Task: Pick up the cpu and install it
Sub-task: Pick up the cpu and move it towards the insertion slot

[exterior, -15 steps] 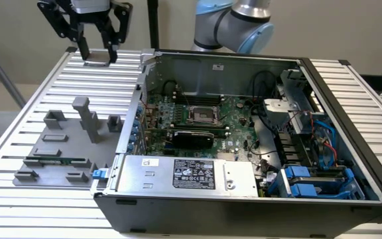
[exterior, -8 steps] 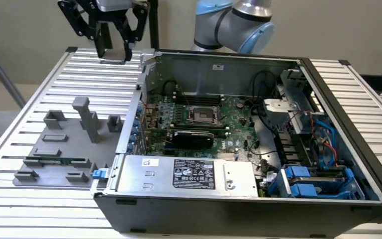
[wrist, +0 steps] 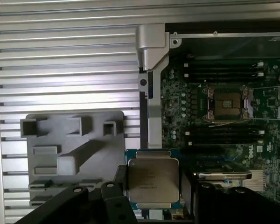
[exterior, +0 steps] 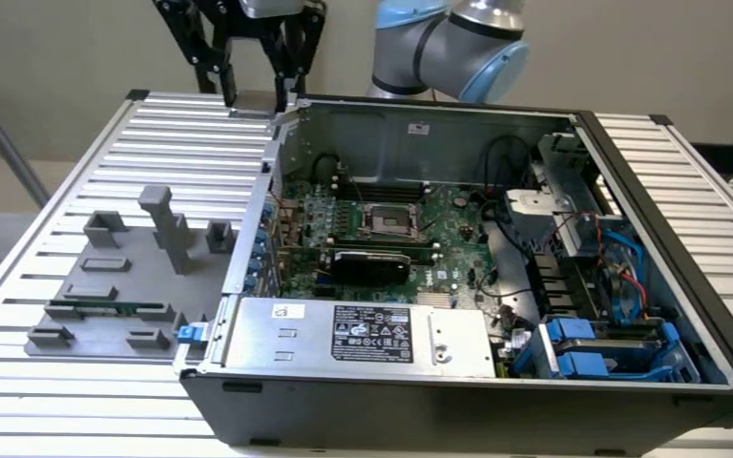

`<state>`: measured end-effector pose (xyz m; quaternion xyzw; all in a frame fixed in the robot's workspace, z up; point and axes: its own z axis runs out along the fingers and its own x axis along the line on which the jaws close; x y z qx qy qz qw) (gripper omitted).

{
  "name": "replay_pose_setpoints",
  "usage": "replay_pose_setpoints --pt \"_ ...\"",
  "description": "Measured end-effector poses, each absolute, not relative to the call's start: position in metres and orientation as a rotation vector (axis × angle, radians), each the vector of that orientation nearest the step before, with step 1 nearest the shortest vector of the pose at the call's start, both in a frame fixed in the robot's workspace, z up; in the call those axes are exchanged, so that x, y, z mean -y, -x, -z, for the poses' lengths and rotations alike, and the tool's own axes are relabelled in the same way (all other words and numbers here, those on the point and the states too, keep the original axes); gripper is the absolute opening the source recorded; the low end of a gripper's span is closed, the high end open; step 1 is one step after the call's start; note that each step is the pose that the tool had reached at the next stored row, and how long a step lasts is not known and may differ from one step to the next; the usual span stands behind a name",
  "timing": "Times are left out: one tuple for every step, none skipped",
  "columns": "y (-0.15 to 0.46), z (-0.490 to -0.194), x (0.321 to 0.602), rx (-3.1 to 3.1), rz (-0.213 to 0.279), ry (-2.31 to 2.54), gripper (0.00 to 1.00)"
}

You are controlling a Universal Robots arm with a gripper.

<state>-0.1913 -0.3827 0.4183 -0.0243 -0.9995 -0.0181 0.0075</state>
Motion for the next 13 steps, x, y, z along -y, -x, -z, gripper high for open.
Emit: replay_pose_setpoints --pt "0.187 -0.418 0.381 3.125 0.057 0.076 0.55" --pt "0.184 -0.418 0.379 3.125 0.057 0.076 0.55" --pt "0.180 -0.418 0.377 3.125 0.057 0.076 0.55" --pt "0.176 -0.418 0.376 3.125 0.057 0.076 0.55" --pt "0.172 -0.418 0.374 3.125 0.057 0.076 0.55" --pt "0.169 -0.417 0.372 3.125 0.057 0.076 0.55" --pt "0.165 -0.417 0.370 3.125 0.057 0.076 0.55" --pt "0.161 -0.417 0.367 3.125 0.057 0.076 0.55" --pt "0.157 -0.416 0.365 3.125 0.057 0.076 0.55" --pt "0.153 -0.416 0.363 3.125 0.057 0.076 0.55" --pt "0.149 -0.415 0.361 3.125 0.057 0.076 0.55" --pt "0.145 -0.414 0.359 3.125 0.057 0.076 0.55" --pt "0.141 -0.413 0.357 3.125 0.057 0.076 0.55"
